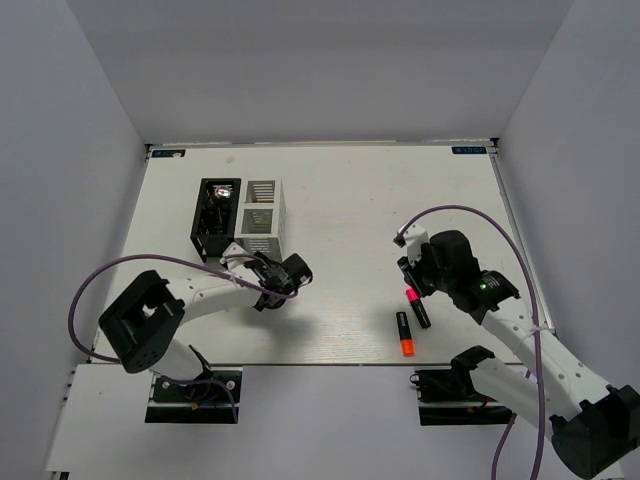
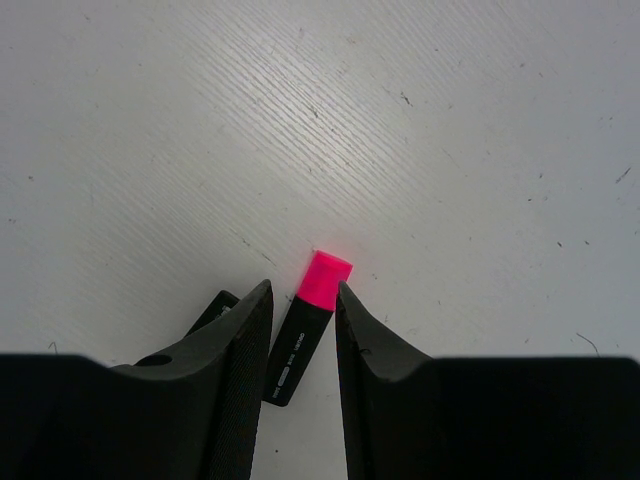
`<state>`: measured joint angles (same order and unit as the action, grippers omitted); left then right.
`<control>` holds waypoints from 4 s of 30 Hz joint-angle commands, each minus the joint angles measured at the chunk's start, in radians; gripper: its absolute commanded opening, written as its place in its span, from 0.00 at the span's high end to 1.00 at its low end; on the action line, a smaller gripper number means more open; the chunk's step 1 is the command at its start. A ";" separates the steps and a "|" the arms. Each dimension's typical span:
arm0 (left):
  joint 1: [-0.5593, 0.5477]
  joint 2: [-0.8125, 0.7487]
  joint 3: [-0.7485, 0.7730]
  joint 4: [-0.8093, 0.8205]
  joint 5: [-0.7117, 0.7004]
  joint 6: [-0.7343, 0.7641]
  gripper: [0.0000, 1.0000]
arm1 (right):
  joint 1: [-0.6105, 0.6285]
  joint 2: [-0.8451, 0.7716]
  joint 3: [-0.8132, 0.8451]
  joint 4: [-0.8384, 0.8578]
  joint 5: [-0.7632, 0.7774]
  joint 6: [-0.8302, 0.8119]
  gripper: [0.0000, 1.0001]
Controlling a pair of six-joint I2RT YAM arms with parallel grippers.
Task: Sort the stationery into containers
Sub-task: Pick up the pen from the center of the board, then place the pen in the storage box.
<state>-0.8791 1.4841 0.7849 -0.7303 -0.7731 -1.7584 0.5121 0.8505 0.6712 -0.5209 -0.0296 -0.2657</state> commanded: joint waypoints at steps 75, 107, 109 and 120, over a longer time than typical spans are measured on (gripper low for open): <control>-0.124 -0.093 0.346 -0.363 0.127 0.229 1.00 | -0.007 -0.048 0.002 0.013 -0.010 0.017 0.64; 0.314 -0.059 0.536 -0.189 0.437 -0.180 1.00 | -0.004 -0.045 -0.010 0.025 -0.003 0.014 0.64; 0.328 -0.039 0.530 -0.173 0.466 -0.197 1.00 | -0.004 -0.045 -0.010 0.018 -0.003 0.013 0.64; 0.377 -0.004 0.507 -0.149 0.521 -0.220 0.98 | -0.004 -0.042 -0.012 0.028 0.002 0.013 0.64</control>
<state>-0.5232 1.4857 1.3006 -0.8955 -0.2691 -1.9476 0.5106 0.8112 0.6613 -0.5205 -0.0296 -0.2615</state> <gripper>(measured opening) 0.403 0.353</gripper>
